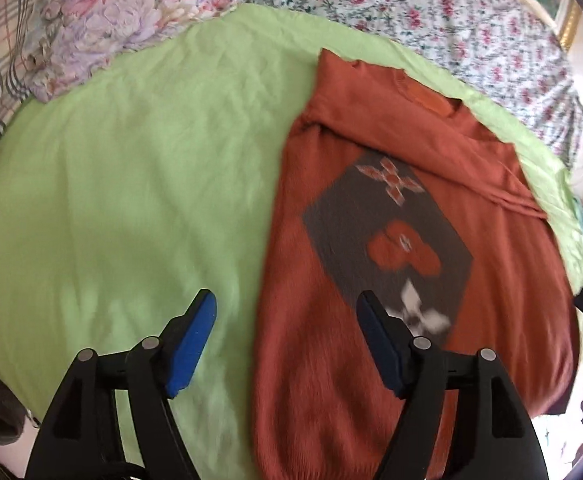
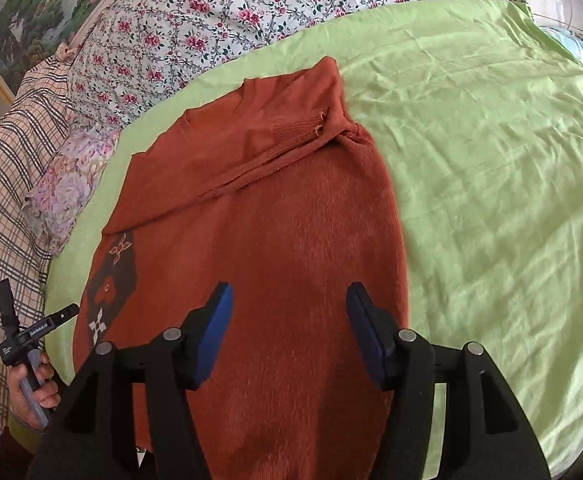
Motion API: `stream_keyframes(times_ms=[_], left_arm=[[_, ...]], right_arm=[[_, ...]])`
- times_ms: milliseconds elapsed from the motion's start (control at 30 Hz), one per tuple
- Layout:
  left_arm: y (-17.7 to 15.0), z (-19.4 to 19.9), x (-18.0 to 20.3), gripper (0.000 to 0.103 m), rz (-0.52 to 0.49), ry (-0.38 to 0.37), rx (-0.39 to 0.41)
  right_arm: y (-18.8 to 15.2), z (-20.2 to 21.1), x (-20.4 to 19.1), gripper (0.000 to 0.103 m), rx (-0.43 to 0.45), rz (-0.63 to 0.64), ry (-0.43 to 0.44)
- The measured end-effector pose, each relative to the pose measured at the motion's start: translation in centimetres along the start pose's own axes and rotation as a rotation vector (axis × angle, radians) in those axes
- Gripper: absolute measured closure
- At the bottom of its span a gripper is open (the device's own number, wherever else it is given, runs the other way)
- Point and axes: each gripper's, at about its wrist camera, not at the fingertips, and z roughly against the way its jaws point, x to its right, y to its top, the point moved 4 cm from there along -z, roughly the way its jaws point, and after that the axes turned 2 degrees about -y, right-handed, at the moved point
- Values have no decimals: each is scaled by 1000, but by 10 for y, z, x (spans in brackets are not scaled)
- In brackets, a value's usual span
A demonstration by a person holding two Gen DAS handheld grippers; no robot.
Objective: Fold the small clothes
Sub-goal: 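Move both grippers to the ribbed hem of the narrowed sweater, then grasp the ribbed hem with the right gripper while the left gripper grasps beside it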
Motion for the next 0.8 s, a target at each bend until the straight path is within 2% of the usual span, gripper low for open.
stream_keyframes(times_ms=[167, 367, 467, 567, 600, 800], left_arm=[[-34, 8, -12, 30, -1, -53, -56], [-67, 18, -13, 26, -4, -206, -110], [-75, 17, -7, 28, -21, -238, -128], [-80, 17, 6, 42, -62, -264, -134], [-80, 16, 9, 44, -74, -268, -139], [-84, 16, 3, 44, -94, -310, -151]], right_arm=[[-22, 20, 8, 41, -15, 11, 21], [-60, 49, 34, 40, -55, -6, 72], [-77, 56, 42, 40, -89, 0, 79], [-86, 54, 40, 40, -117, -17, 167], [-89, 50, 36, 40, -140, -14, 200], [-103, 42, 20, 40, -189, 55, 273]])
